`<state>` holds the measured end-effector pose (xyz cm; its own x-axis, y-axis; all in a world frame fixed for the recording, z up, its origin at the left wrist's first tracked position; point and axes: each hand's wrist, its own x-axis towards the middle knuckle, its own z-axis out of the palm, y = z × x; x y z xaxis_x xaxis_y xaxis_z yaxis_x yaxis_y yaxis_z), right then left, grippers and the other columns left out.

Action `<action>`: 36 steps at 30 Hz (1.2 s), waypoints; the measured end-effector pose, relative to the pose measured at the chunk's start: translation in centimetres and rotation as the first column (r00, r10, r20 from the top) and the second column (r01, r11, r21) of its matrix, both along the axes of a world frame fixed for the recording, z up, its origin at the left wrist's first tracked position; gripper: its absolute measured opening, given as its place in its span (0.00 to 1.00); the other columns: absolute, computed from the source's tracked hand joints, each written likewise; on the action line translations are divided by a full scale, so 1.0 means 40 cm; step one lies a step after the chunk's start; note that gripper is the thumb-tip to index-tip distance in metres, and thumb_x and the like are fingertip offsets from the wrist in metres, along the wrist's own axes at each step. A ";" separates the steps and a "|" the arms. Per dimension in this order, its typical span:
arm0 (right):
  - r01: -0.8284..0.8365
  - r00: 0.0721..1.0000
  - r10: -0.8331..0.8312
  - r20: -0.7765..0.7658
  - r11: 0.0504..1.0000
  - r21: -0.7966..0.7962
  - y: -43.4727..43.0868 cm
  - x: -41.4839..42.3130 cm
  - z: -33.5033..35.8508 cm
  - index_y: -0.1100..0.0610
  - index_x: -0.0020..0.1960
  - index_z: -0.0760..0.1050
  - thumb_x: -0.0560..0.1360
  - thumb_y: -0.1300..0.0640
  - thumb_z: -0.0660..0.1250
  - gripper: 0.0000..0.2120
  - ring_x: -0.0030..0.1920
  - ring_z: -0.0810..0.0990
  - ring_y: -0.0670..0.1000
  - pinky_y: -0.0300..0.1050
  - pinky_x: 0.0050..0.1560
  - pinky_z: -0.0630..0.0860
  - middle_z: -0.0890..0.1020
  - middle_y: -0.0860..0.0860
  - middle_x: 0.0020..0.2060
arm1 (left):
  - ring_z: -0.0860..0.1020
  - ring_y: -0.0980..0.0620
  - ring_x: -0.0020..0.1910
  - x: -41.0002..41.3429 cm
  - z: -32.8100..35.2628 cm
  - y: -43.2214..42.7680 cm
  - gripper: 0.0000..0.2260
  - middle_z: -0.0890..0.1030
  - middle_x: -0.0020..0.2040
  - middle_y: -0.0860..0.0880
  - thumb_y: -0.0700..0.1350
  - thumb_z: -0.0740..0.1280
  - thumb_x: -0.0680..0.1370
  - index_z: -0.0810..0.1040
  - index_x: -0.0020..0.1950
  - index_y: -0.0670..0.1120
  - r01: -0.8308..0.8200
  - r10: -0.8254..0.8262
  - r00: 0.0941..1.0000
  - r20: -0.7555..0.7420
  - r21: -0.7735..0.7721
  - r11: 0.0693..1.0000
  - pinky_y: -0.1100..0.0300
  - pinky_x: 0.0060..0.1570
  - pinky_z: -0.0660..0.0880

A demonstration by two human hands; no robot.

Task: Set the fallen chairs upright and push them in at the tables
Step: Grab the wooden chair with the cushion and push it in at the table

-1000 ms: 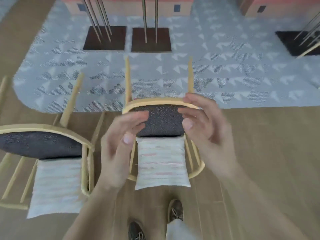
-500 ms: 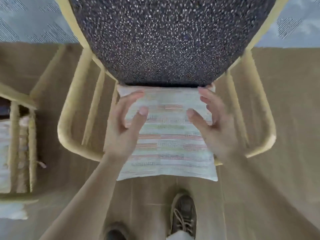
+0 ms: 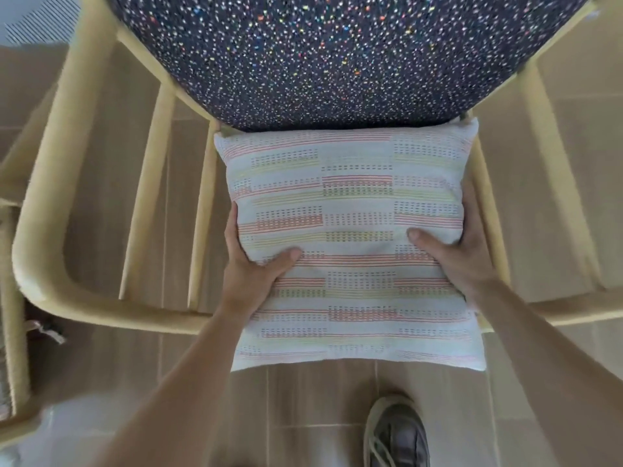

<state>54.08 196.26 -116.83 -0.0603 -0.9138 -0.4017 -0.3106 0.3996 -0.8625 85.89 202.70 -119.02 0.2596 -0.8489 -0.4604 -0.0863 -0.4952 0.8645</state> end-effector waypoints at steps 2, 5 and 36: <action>0.022 0.999 -0.021 -0.026 0.999 0.029 0.004 0.002 0.032 0.22 0.67 0.66 0.67 0.47 0.84 0.40 0.57 0.82 0.32 0.40 0.56 0.78 0.82 0.29 0.58 | 0.79 0.60 0.67 -0.010 0.041 0.008 0.55 0.76 0.69 0.64 0.59 0.86 0.63 0.55 0.80 0.70 -0.015 0.015 0.999 -0.031 0.008 1.000 0.45 0.65 0.80; 0.001 1.000 0.001 -0.031 0.997 0.071 0.022 0.004 0.151 0.18 0.60 0.68 0.64 0.42 0.83 0.35 0.53 0.82 0.30 0.29 0.46 0.79 0.83 0.27 0.54 | 0.79 0.53 0.70 -0.009 0.165 0.033 0.52 0.77 0.72 0.57 0.54 0.85 0.66 0.57 0.81 0.67 0.000 0.000 1.000 -0.025 0.001 1.000 0.43 0.66 0.80; -0.376 0.868 0.470 -0.164 0.835 0.402 -1.112 0.066 1.440 0.45 0.60 0.79 0.75 0.36 0.69 0.19 0.52 0.82 0.46 0.45 0.56 0.72 0.84 0.48 0.58 | 0.69 0.43 0.78 0.149 1.468 -1.117 0.36 0.64 0.83 0.49 0.64 0.71 0.78 0.60 0.83 0.63 0.334 -0.408 0.906 0.118 0.393 0.857 0.54 0.74 0.64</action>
<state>56.70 151.79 -59.25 0.1607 -0.6757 -0.7194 -0.7004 0.4355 -0.5655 91.86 158.03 -60.32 0.0712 -0.6872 -0.7230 -0.4692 -0.6627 0.5837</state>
